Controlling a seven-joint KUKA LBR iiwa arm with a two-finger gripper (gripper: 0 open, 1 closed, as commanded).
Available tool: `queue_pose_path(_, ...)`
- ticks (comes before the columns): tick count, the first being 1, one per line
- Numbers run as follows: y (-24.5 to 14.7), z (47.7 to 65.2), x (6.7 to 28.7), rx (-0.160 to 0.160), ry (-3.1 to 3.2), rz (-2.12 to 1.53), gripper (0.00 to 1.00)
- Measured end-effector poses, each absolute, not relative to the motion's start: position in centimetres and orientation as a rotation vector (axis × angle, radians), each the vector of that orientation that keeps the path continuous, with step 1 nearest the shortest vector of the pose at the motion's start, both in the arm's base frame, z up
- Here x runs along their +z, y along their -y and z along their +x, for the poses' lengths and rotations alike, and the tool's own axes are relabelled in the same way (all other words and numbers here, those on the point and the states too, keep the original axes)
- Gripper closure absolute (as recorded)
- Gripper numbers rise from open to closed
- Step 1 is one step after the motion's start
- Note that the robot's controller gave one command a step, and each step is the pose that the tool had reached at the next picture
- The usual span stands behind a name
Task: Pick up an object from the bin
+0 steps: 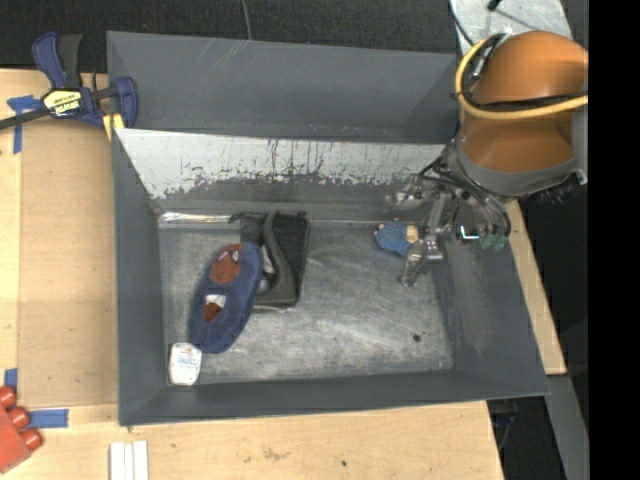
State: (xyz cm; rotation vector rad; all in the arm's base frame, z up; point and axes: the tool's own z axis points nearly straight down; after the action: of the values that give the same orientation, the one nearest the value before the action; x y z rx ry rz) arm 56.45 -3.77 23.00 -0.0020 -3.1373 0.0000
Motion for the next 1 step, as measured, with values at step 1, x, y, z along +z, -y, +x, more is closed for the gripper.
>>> queue_pose_path(1, 10.6, 61.64, 8.27, 0.0, 3.146, -0.128, 0.0)
